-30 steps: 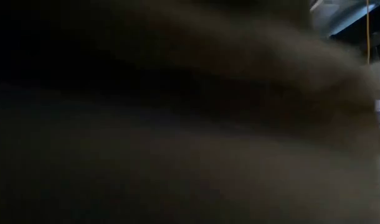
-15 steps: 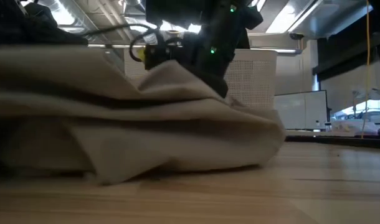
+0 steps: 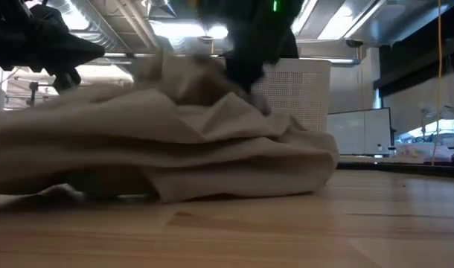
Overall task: Sort clothes
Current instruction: Put the brown pants into the white laundry bin
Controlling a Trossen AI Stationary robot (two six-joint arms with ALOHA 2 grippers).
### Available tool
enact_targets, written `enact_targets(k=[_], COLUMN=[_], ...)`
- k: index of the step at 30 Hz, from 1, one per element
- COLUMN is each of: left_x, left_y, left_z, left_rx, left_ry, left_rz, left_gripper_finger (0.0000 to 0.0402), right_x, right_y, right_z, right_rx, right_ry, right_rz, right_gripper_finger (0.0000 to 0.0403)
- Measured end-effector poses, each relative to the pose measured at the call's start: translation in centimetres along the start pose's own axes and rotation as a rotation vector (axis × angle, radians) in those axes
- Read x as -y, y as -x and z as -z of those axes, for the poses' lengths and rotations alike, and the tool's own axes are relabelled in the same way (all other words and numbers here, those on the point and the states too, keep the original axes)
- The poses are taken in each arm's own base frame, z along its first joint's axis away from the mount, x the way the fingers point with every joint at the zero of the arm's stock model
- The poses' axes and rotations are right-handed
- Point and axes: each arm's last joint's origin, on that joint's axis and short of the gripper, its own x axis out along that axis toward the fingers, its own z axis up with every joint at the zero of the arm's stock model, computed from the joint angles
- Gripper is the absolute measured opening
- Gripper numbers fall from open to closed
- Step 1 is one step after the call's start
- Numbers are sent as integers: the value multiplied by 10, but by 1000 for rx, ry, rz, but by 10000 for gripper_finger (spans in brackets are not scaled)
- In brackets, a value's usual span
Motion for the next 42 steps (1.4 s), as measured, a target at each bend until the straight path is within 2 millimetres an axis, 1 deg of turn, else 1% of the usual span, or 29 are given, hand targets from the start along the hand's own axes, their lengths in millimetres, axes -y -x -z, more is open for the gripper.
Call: enact_targets(k=[6,10,15,16,19,25,29,32,35,38,40,42], left_x=[0,0,0,0,0,0,0,0,0,0,0,0], left_y=[0,0,0,0,0,0,0,0,0,0,0,0], left_z=[0,0,0,0,0,0,0,0,0,0,0,0], left_rx=[-1,-1,-2,-2,-2,-1,-2,-2,-2,-2,-2,-2], left_ry=[0,0,0,0,0,-1,1,3,1,-1,-7,-7], left_rz=[0,1,1,1,1,1,1,1,1,1,1,1], left_gripper_finger=[1,1,1,1,1,1,1,1,1,1,1,1], right_x=[29,55,90,99,126,187,232,260,276,280,279,274], right_y=[60,107,159,171,196,235,259,271,269,250,228,206], right_z=[-13,-17,-25,-25,-28,-36,-37,-34,-28,-21,-17,-11], right_rx=[179,328,557,608,744,1060,1202,1208,1128,929,776,631], right_ry=[-86,-146,-220,-238,-280,-387,-457,-497,-507,-483,-462,-441], right_rz=[81,154,235,248,309,449,542,621,664,679,639,559], right_gripper_finger=[33,33,33,33,33,33,33,33,33,33,33,33])
